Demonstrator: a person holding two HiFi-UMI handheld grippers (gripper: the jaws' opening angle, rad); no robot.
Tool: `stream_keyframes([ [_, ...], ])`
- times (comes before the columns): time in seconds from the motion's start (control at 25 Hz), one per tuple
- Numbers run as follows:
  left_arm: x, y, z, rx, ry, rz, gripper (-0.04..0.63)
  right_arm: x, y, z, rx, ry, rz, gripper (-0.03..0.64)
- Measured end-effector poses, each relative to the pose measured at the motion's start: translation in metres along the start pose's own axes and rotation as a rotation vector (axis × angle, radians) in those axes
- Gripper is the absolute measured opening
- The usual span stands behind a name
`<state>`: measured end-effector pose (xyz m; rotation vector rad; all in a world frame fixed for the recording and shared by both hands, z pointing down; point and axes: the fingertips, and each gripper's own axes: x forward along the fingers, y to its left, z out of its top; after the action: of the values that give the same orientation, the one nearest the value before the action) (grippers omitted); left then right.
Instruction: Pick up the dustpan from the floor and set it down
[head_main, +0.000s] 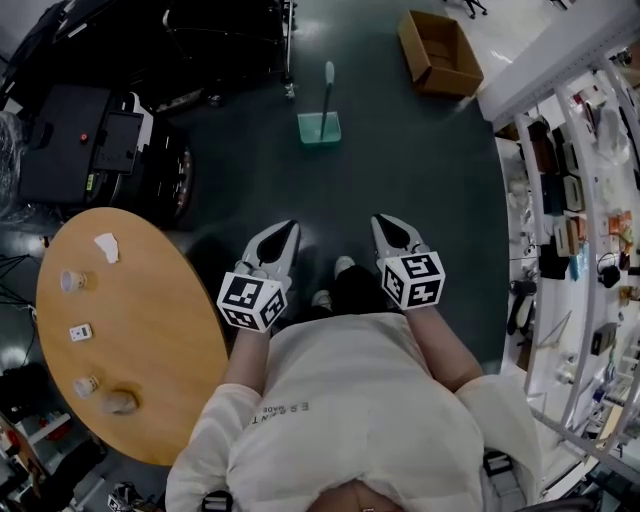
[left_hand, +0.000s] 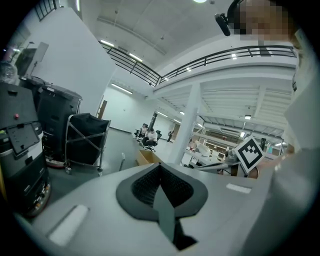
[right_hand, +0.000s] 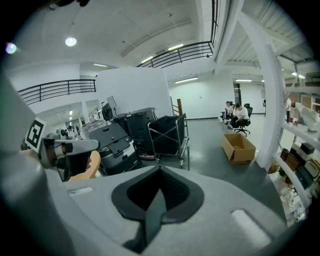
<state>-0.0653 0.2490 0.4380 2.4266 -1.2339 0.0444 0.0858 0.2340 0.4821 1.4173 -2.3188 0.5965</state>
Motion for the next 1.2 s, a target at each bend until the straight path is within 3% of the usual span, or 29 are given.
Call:
stream_keyframes([
  [0.32, 0.058, 0.05, 0.01, -0.006, 0.033, 0.053, 0.017, 0.083, -0.031, 0.011, 0.028, 0.086, 0.069, -0.009],
  [0.76, 0.207, 0.158, 0.077, -0.018, 0.054, 0.106, 0.017, 0.232, -0.108, 0.105, 0.002, 0.154, 0.137, -0.009],
  [1.2, 0.319, 0.252, 0.114, -0.03, 0.047, 0.093, 0.017, 0.365, -0.164, 0.149, 0.049, 0.265, 0.017, -0.009],
])
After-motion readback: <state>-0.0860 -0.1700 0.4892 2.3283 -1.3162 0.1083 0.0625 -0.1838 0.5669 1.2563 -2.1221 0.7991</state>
